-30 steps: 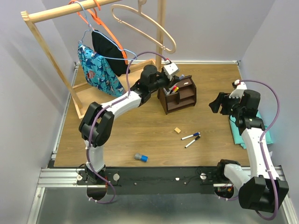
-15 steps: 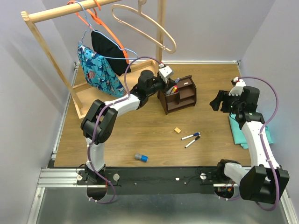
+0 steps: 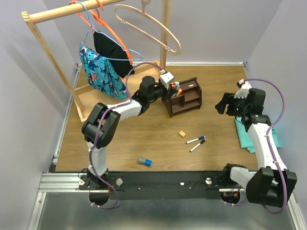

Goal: Sort the stationery into containers
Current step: Place the pen in the storage box, then pick up the pen from the center of the board.

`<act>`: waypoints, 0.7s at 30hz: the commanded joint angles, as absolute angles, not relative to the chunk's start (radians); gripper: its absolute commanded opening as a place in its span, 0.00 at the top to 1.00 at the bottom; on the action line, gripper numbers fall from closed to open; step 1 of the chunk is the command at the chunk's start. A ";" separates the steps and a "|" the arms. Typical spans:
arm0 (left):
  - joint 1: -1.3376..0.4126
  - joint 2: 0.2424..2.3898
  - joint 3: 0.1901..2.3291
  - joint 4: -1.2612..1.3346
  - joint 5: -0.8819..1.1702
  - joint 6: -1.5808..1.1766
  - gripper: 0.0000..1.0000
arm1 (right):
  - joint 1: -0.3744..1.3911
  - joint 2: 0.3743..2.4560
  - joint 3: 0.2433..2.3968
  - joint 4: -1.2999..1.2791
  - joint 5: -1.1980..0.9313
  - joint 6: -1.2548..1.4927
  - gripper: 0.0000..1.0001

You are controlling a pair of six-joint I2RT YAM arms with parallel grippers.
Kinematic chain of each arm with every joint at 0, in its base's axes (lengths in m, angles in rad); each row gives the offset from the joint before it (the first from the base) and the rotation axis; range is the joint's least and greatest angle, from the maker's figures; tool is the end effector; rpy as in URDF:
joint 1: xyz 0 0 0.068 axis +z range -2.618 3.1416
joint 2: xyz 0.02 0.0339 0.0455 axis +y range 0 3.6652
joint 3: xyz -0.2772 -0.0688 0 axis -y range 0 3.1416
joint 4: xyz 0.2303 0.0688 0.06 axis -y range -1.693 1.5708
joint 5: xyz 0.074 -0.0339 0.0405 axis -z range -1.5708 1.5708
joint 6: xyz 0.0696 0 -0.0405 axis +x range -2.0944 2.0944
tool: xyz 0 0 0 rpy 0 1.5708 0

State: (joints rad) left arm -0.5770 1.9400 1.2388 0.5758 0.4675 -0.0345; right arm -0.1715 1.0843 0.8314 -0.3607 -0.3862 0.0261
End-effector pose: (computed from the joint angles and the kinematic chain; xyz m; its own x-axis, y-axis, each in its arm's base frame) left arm 0.3766 -0.2826 0.2523 -0.1345 0.0508 -0.9896 0.8576 0.5063 -0.0906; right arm 0.2425 -0.0154 0.2793 -0.5710 0.1234 -0.8116 -0.1305 0.9624 0.2382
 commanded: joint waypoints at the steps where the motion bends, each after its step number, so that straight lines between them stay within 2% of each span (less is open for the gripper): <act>1: -0.569 1.872 1.227 0.555 0.474 -0.011 0.80 | -0.178 1.066 0.839 -0.350 -0.394 0.032 0.22; 7: -0.569 1.827 1.284 0.477 0.485 0.018 0.62 | -0.178 1.048 0.839 -0.348 -0.400 0.034 0.22; 10: -0.569 1.793 1.304 0.416 0.477 0.049 0.57 | -0.178 1.036 0.834 -0.342 -0.410 0.038 0.22; 17: -0.572 1.675 1.321 0.235 0.503 0.109 0.54 | -0.178 1.000 0.850 -0.394 -0.448 0.008 0.22; 21: -0.590 1.556 1.281 0.066 0.587 0.178 0.53 | -0.178 1.009 0.888 -0.561 -0.541 -0.181 0.22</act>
